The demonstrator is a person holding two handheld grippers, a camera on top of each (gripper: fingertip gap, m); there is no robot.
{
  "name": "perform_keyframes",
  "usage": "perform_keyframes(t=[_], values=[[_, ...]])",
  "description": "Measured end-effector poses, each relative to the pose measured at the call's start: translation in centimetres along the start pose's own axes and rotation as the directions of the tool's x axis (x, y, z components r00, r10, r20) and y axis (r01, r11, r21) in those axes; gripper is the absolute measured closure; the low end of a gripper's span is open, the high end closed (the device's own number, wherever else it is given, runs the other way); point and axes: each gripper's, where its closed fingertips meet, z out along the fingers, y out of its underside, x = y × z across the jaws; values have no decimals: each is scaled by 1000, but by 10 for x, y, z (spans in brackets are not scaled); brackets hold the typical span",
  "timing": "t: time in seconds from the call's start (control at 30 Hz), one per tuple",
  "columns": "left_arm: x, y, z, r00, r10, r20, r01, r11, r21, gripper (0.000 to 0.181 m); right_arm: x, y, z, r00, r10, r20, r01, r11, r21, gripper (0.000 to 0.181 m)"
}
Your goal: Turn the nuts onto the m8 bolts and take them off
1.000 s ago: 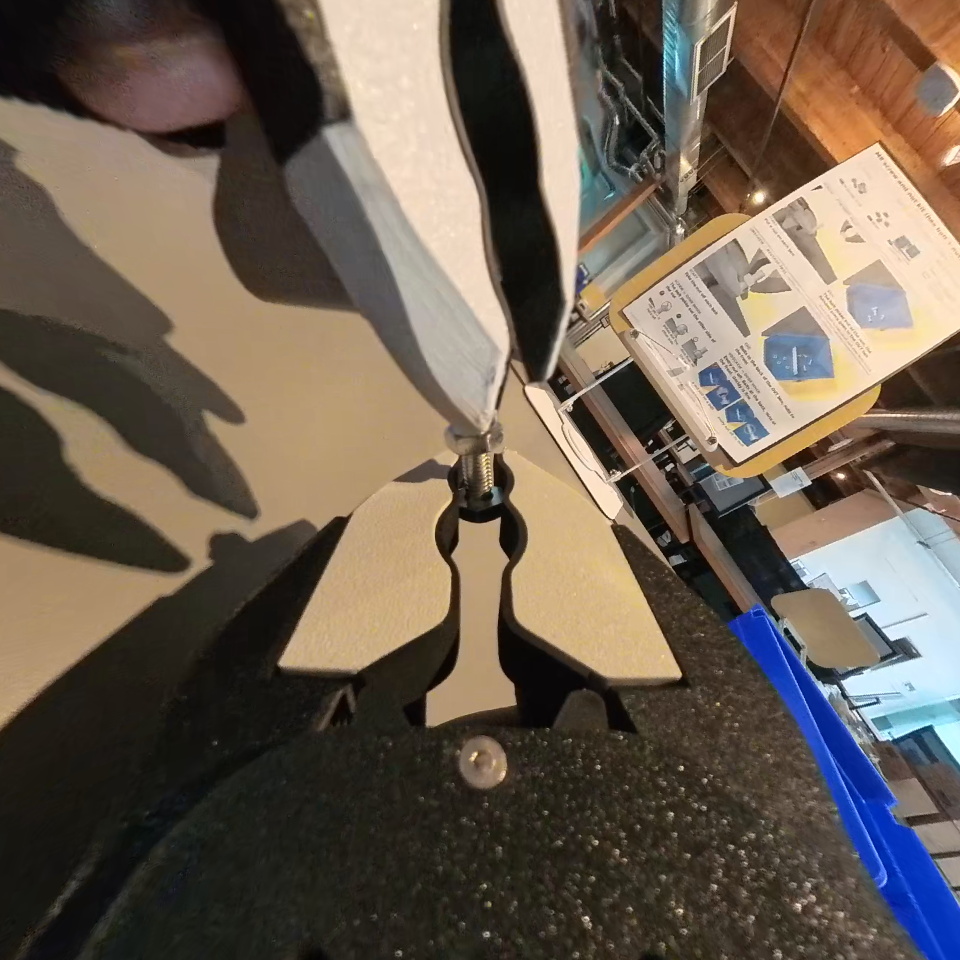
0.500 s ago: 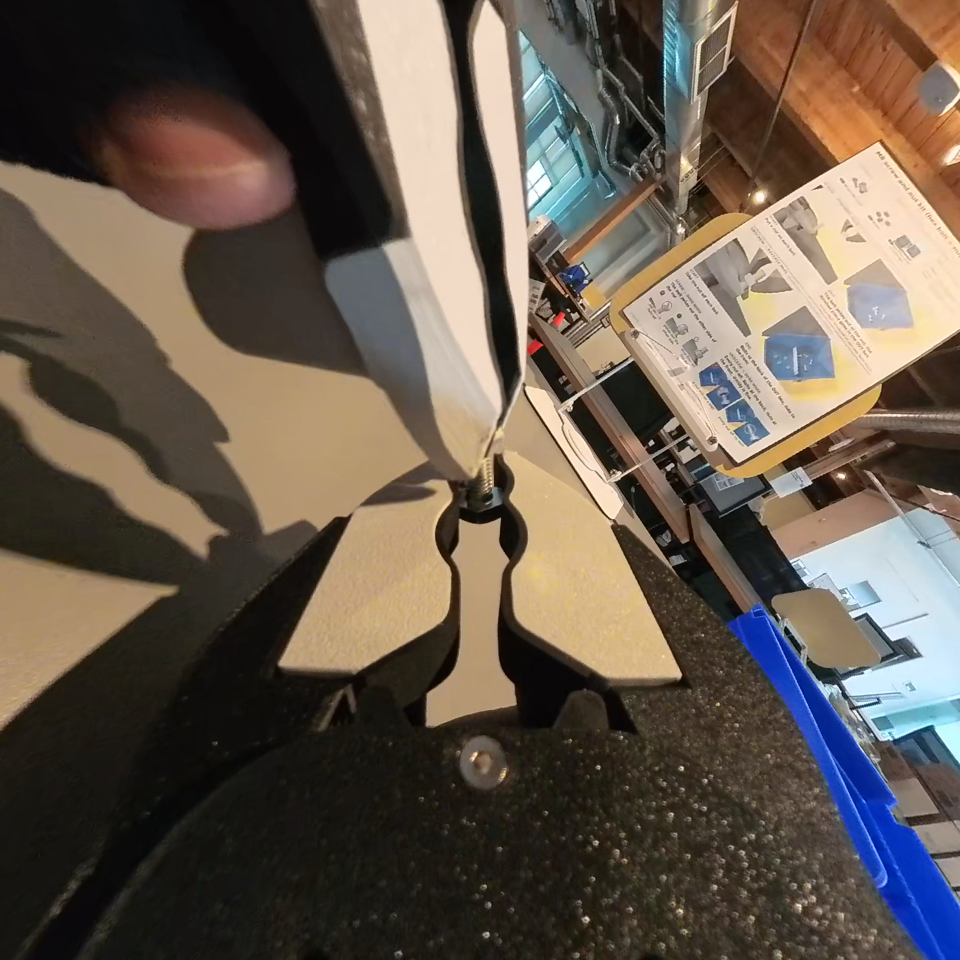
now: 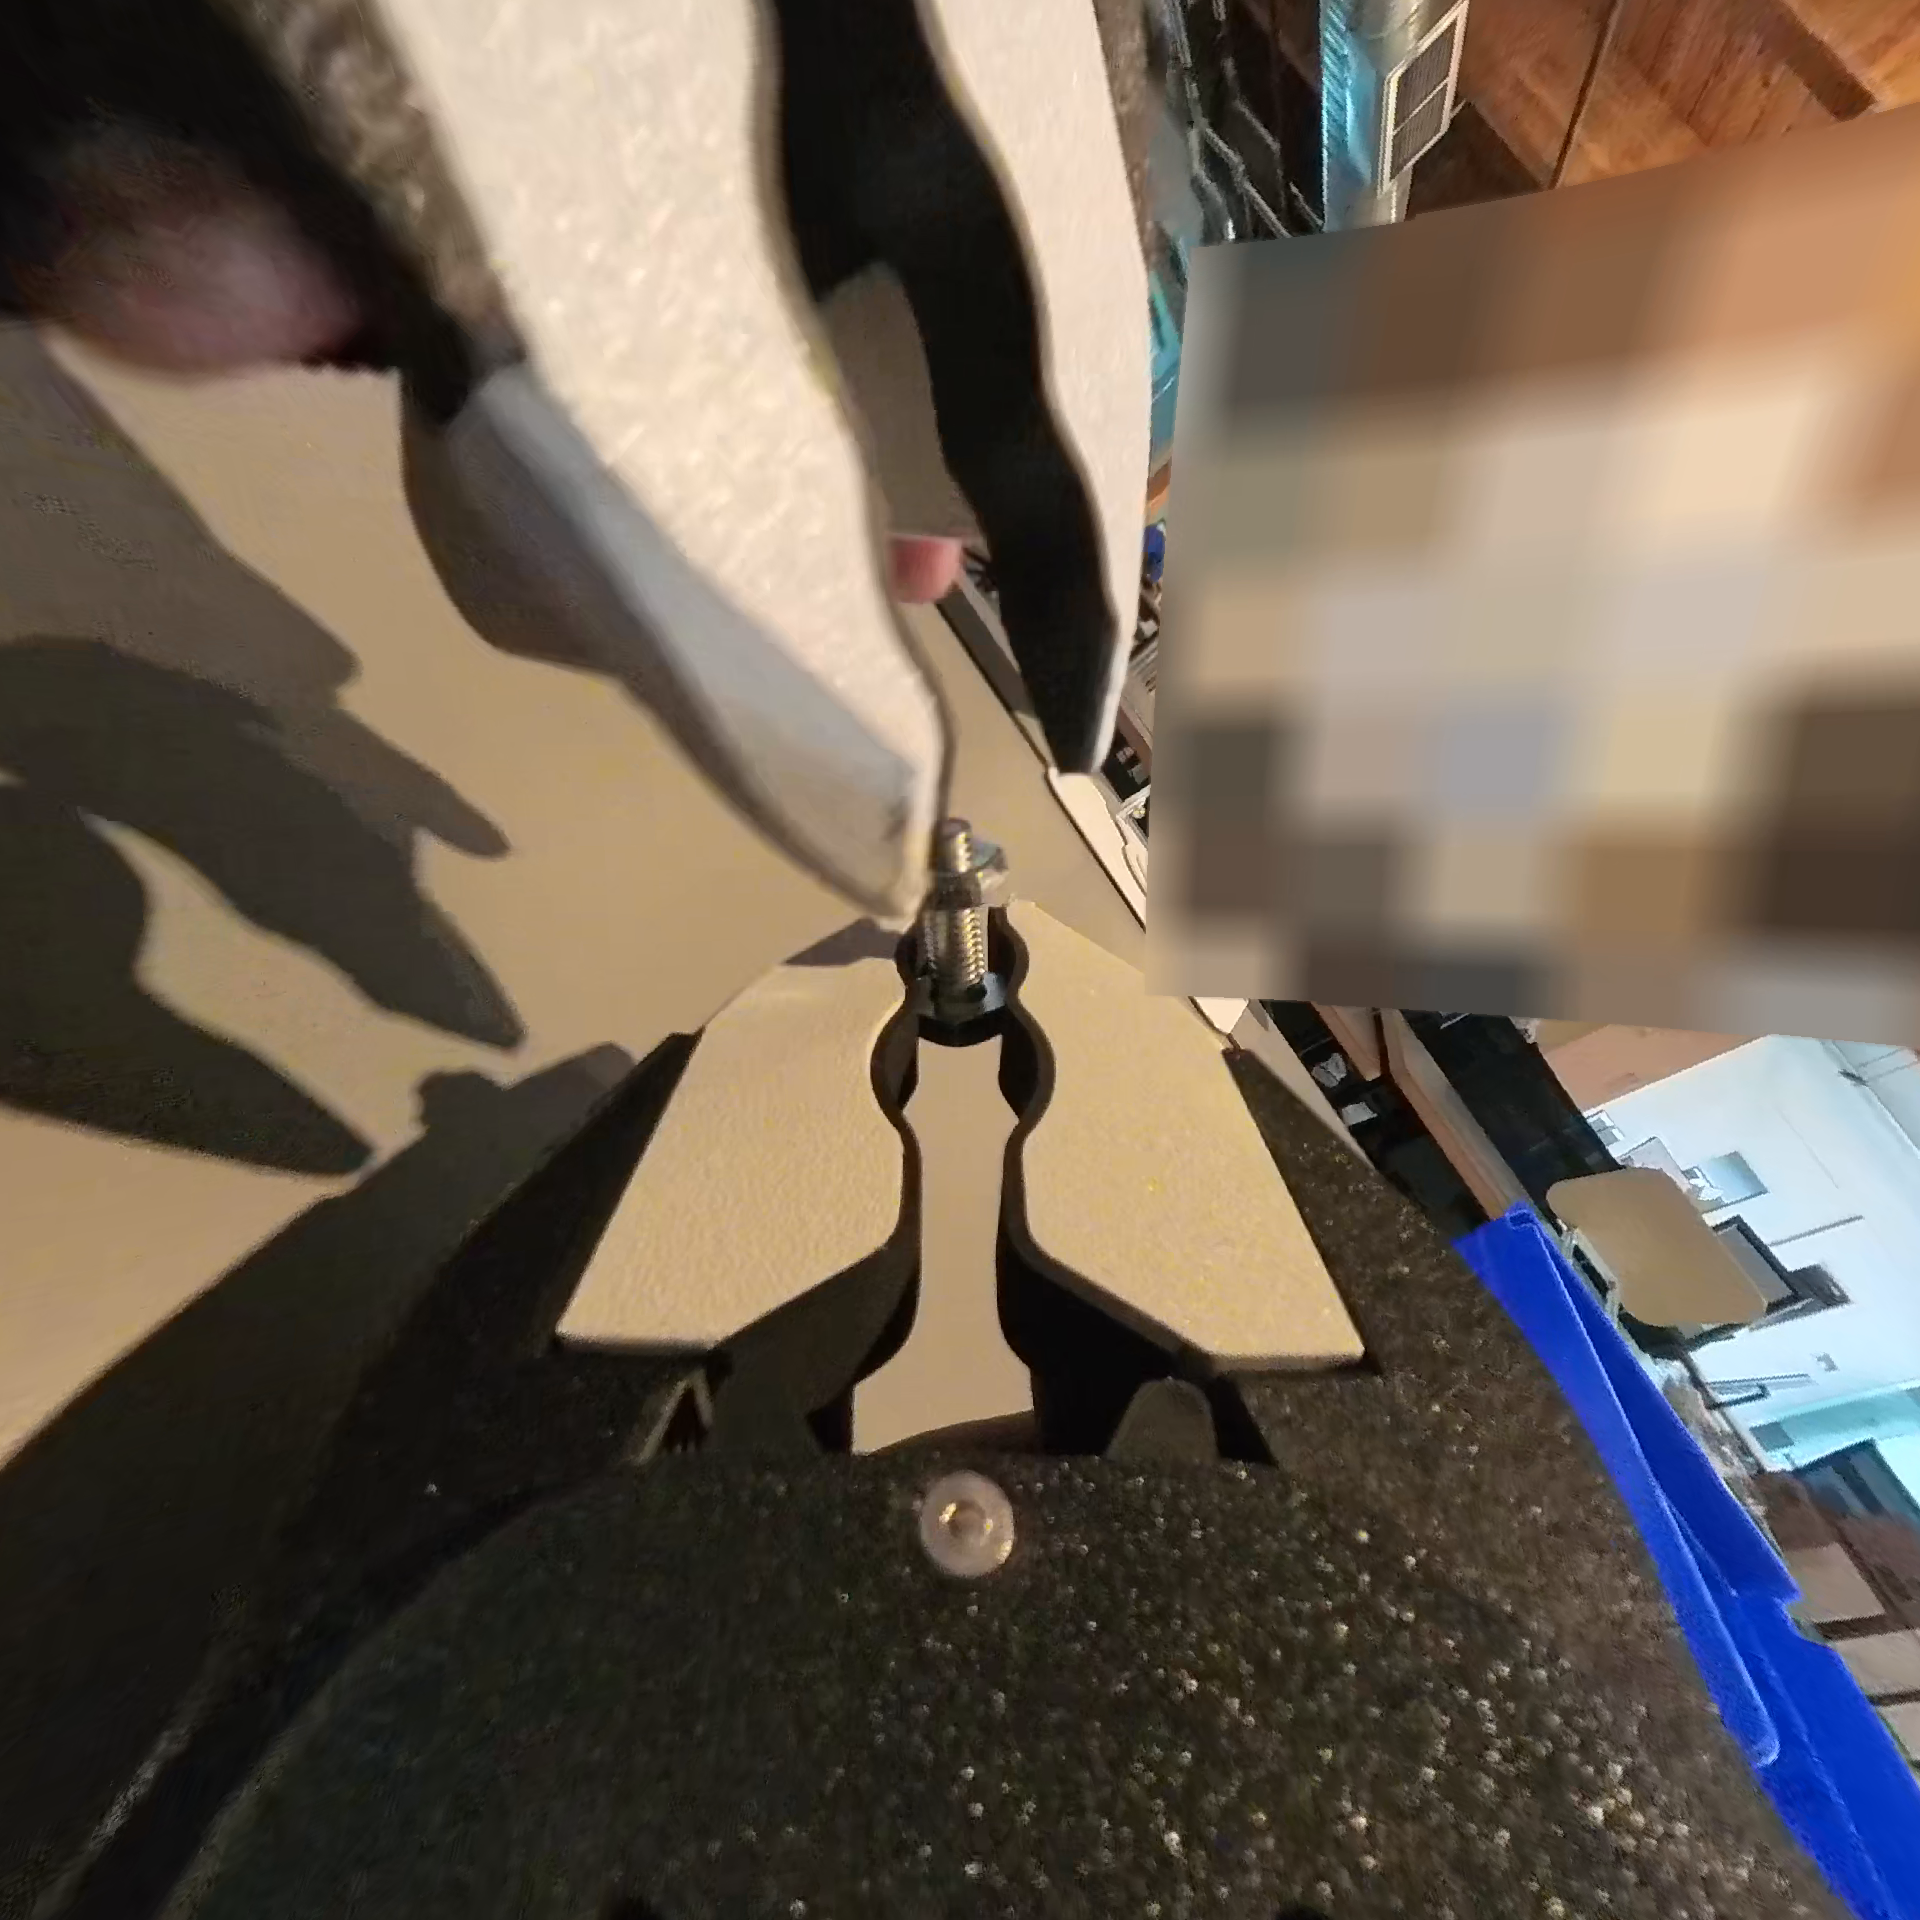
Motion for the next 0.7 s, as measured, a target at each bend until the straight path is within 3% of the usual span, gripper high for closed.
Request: perform_keyframes(t=[0.07, 0.13, 0.27, 0.4, 0.5, 0.6, 0.7], values=[[-1, 2, -2, 977, -210, -47, 208, 978, -32, 147, 0, 0, 0, 1000, 0, 0, 0, 1000, 0, 171], [1, 8, -2, 941, -331, -70, 326, 942, -79, 148, -1, 0, 0, 1000, -6, 0, 6, 1000, -1, 171], [6, 7, 3, 898, -430, -94, 422, 902, -89, 154, 0, 0, 0, 1000, -2, -1, 2, 1000, -2, 171], [9, 7, 8, 900, -427, -87, 419, 903, -96, 164, -1, 0, 0, 1000, -7, 0, 7, 1000, -2, 171], [7, 9, 8, 952, -302, -56, 296, 950, -97, 166, -2, 1, 0, 1000, -10, 4, 10, 1000, -5, 171], [7, 10, 8, 1000, -3, -21, 2, 997, -77, 166, -2, 1, 0, 1000, -18, 3, 18, 1000, -6, 171], [5, 12, 9, 935, 352, 44, -349, 935, -63, 166, -4, 2, 1, 1000, -27, 6, 27, 1000, -11, 171]])
